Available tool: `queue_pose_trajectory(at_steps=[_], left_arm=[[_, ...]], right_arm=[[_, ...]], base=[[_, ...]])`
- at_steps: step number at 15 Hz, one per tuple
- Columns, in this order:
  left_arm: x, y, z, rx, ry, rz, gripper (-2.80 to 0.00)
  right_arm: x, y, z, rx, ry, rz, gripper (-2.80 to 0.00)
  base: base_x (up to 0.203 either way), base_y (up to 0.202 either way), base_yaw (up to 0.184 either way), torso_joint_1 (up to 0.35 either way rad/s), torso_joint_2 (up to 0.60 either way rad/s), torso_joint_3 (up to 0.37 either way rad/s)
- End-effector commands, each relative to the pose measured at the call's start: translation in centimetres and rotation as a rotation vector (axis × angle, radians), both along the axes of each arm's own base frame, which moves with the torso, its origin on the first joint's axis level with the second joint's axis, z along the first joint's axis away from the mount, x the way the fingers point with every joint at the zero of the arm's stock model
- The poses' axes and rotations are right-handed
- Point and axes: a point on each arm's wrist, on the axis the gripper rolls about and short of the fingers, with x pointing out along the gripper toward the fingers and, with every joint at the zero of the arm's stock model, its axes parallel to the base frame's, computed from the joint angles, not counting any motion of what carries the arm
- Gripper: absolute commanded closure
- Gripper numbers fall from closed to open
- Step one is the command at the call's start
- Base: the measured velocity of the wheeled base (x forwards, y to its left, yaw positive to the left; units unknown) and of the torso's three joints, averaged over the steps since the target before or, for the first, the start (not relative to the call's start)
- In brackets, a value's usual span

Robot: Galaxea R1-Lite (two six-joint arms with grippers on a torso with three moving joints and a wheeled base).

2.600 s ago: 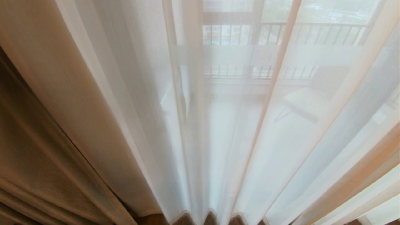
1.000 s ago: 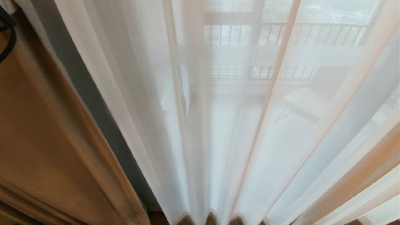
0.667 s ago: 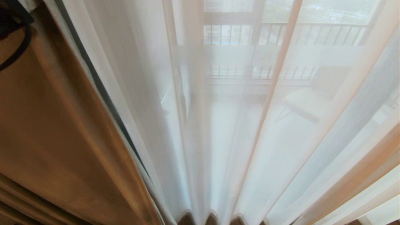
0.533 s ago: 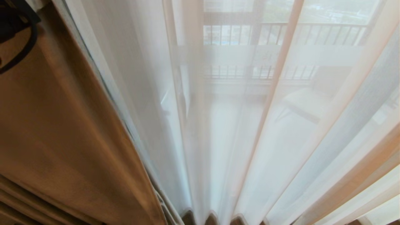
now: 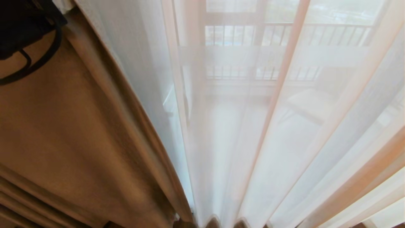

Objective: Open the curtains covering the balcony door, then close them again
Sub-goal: Close the outer curtains on both sides

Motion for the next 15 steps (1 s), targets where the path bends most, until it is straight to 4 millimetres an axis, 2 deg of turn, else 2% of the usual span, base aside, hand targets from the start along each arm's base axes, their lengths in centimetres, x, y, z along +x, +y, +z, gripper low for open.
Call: queue_pose_trajectory(at_steps=[1, 5, 9, 15], left_arm=[[0.8, -1.1, -0.7, 0.021, 0.02, -0.036, 0.0], [1.1, -2.9, -1.2, 0.029, 0.038, -0.103, 0.0], [1.0, -3.7, -1.4, 0.032, 0.047, -0.133, 0.0], [0.8, -2.7, -1.0, 0.027, 0.031, -0.092, 0.0]], right_arm=[[0.0, 0.0, 0.0, 0.0, -0.001, 0.0, 0.0], [0.0, 0.0, 0.0, 0.0, -0.001, 0.0, 0.0], [0.0, 0.0, 0.0, 0.0, -0.001, 0.0, 0.0], [0.0, 0.0, 0.0, 0.0, -0.001, 0.0, 0.0]], base=[[0.0, 0.0, 0.0, 0.0, 0.0, 0.0], [0.0, 0.0, 0.0, 0.0, 0.0, 0.0], [0.0, 0.0, 0.0, 0.0, 0.0, 0.0], [0.0, 0.0, 0.0, 0.0, 0.0, 0.0]])
